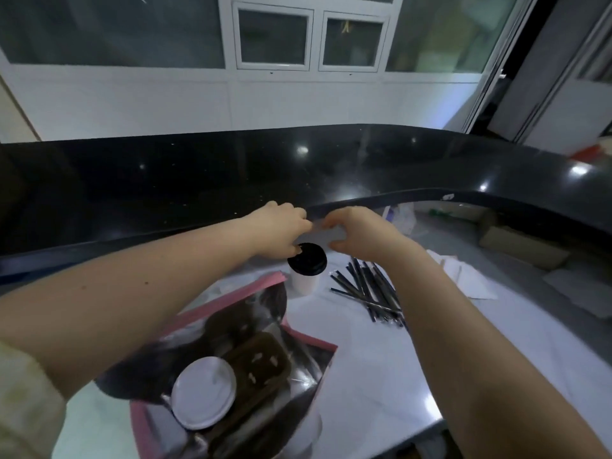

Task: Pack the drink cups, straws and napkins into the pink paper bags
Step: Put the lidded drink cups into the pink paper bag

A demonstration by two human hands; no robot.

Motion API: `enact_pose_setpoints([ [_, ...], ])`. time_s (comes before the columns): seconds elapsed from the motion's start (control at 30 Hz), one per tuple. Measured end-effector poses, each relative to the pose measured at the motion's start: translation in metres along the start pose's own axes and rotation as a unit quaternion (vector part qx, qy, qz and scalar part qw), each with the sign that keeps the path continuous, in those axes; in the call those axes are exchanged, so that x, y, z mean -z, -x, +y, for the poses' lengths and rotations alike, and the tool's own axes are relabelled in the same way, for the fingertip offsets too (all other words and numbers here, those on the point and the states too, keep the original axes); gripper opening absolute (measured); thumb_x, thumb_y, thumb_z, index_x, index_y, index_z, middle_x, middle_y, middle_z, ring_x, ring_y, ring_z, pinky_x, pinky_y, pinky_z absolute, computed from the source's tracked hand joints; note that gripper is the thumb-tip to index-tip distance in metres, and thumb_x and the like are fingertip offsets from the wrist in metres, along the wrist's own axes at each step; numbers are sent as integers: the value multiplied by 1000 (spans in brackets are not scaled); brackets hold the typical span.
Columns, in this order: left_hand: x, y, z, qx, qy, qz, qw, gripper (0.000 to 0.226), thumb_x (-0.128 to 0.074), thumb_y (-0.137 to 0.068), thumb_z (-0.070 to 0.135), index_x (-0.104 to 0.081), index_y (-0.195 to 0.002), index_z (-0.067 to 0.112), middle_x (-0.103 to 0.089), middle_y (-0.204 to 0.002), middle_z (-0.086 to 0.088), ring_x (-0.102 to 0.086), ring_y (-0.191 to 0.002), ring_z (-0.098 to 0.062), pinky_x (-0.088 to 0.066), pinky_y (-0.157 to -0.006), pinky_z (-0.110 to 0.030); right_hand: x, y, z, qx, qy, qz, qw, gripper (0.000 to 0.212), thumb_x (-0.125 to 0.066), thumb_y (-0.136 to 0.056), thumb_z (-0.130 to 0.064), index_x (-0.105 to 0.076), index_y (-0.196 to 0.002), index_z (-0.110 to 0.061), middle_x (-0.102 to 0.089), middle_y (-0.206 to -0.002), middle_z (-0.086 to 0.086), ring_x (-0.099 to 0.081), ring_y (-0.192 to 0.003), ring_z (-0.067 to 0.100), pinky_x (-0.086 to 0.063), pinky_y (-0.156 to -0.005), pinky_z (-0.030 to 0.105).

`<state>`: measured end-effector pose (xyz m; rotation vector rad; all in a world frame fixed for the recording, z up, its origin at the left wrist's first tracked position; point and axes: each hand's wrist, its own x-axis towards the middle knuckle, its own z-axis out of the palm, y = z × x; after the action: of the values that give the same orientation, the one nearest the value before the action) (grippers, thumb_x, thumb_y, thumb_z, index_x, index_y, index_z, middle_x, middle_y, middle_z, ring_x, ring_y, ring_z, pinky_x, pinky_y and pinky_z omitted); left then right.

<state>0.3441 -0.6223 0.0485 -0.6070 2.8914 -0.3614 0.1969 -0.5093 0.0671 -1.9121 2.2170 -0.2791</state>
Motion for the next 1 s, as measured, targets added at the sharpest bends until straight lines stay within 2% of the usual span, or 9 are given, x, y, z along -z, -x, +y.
enact_pose_setpoints([
  [0.17, -20, -8, -13, -36, 49, -11, 998, 47, -53, -94, 43, -45, -139, 32, -49, -134, 2, -45, -121, -20, -45, -94, -38, -26, -20, 22, -1, 5, -33, 999, 48, -72, -83, -28, -58, -129, -27, -61, -127, -4, -56, -114, 21, -48, -96, 39],
  [0.37, -48, -17, -18, -81, 36, -10, 996, 45, -50, -95, 41, -45, -138, 32, -50, -132, 5, -44, -123, -19, -41, -95, -37, -63, -49, 39, 0, -24, -71, 997, 52, -76, -74, -38, -58, -123, -32, -63, -118, -7, -56, -110, 19, -51, -89, 41],
  [0.47, -61, -19, -19, -88, 14, 0, 996, 45, -47, -94, 43, -45, -137, 31, -51, -131, 5, -44, -123, -19, -38, -95, -37, -81, -65, 35, 8, -42, -102, 994, 58, -75, -70, -48, -54, -124, -36, -57, -117, -4, -52, -109, 21, -49, -91, 40],
  [0.67, -73, -12, -20, -95, 1, -27, 995, 46, -45, -95, 43, -44, -139, 30, -49, -135, 4, -43, -126, -19, -36, -99, -40, -115, -84, 32, 19, 20, -147, 989, 90, -80, -70, -40, -32, -146, -31, -34, -149, 6, -35, -131, 38, -35, -107, 45],
  [0.73, -74, -9, -20, -95, 5, -32, 995, 47, -46, -95, 42, -43, -140, 31, -49, -135, 4, -43, -126, -19, -35, -101, -42, -123, -84, 32, 19, 17, -137, 990, 89, -78, -73, -35, -30, -147, -30, -29, -152, 6, -33, -132, 38, -38, -104, 47],
  [0.83, -73, -9, -20, -89, 1, -33, 995, 48, -46, -94, 43, -42, -140, 31, -49, -136, 5, -42, -127, -19, -34, -101, -41, -126, -80, 32, 31, 17, -113, 993, 81, -75, -74, -31, -34, -144, -31, -36, -142, 4, -37, -125, 35, -42, -98, 44],
  [1.0, -62, -9, -23, -76, -12, -28, 997, 49, -46, -95, 44, -40, -142, 31, -47, -139, 5, -41, -129, -18, -35, -102, -38, -112, -62, 35, 46, 9, -85, 995, 79, -78, -73, -30, -38, -140, -31, -37, -137, 2, -37, -121, 31, -43, -95, 41],
])
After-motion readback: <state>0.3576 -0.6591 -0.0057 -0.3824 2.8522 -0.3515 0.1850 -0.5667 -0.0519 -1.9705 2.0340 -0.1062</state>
